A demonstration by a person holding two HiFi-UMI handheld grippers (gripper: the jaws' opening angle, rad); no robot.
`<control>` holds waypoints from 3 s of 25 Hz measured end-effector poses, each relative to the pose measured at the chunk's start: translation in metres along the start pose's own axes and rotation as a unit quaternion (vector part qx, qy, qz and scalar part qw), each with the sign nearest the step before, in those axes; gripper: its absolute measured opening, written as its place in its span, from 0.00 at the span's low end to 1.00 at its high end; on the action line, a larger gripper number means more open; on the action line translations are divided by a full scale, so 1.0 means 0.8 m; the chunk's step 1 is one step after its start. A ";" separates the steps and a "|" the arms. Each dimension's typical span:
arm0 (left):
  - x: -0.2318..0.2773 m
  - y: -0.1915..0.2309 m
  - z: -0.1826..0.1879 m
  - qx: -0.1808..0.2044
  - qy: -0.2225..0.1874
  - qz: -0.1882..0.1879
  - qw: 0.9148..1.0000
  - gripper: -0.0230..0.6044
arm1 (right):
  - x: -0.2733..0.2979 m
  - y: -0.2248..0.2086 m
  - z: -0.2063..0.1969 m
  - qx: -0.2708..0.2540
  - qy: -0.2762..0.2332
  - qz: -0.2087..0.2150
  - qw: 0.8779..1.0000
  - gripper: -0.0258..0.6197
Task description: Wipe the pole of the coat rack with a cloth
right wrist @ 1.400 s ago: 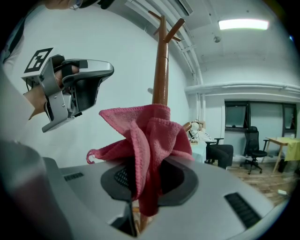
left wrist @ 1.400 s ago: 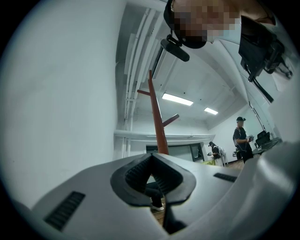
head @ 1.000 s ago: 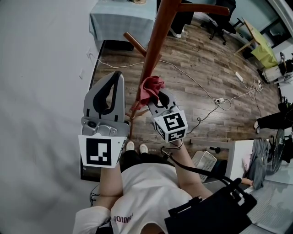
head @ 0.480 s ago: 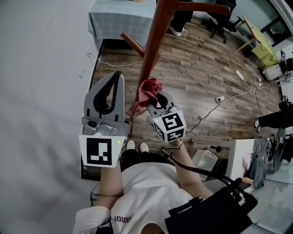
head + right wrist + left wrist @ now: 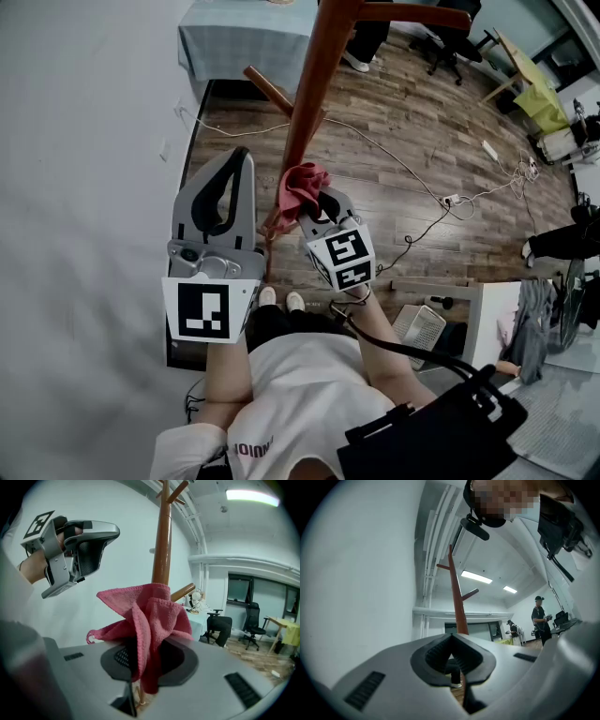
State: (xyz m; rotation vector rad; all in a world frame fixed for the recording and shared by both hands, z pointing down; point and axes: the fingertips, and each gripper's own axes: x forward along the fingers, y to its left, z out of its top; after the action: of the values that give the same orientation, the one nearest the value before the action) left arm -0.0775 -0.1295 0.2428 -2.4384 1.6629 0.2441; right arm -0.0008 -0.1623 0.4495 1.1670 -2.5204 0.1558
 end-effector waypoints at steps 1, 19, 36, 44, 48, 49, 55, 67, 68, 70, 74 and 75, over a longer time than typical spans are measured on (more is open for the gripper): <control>0.000 0.000 0.000 0.000 0.000 0.001 1.000 0.06 | -0.001 0.000 0.001 -0.002 0.001 -0.001 1.000 0.18; -0.004 0.001 -0.007 0.000 0.011 0.002 1.000 0.06 | -0.009 0.048 0.000 -0.070 0.031 0.046 0.996 0.18; -0.003 0.004 -0.010 0.005 0.018 0.000 1.000 0.06 | -0.001 0.028 -0.037 -0.029 0.076 0.032 0.996 0.18; -0.002 0.000 -0.016 0.001 0.022 -0.002 1.000 0.06 | -0.005 0.023 -0.045 -0.022 0.081 0.026 0.996 0.18; -0.001 0.000 -0.018 0.001 0.024 -0.003 1.000 0.06 | -0.008 0.020 -0.045 -0.018 0.081 0.022 0.996 0.18; 0.000 0.001 -0.018 0.001 0.024 -0.003 1.000 0.06 | -0.008 0.019 -0.045 -0.018 0.081 0.020 0.996 0.18; 0.003 0.005 -0.019 -0.001 0.025 -0.006 1.000 0.06 | -0.011 0.015 -0.042 -0.016 0.082 0.011 0.996 0.18; 0.011 -0.006 -0.021 -0.005 0.020 -0.020 1.000 0.06 | -0.024 -0.001 -0.045 -0.013 0.081 -0.008 0.997 0.18; 0.012 -0.010 -0.020 -0.004 0.020 -0.022 1.000 0.06 | -0.027 -0.003 -0.046 -0.011 0.081 -0.009 0.997 0.18; 0.012 -0.018 -0.021 -0.003 0.021 -0.024 0.999 0.06 | -0.033 -0.008 -0.049 -0.011 0.081 -0.012 0.997 0.18; 0.009 -0.023 -0.020 -0.004 0.019 -0.026 0.999 0.06 | -0.041 -0.011 -0.052 -0.012 0.080 -0.018 0.997 0.18; 0.008 -0.023 -0.017 -0.004 0.018 -0.027 0.999 0.06 | -0.044 -0.010 -0.051 -0.012 0.079 -0.019 0.997 0.18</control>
State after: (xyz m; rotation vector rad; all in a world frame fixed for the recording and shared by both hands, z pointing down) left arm -0.0575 -0.1317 0.2554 -2.5025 1.6116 0.2001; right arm 0.0371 -0.1325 0.4740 1.1455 -2.3546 0.2000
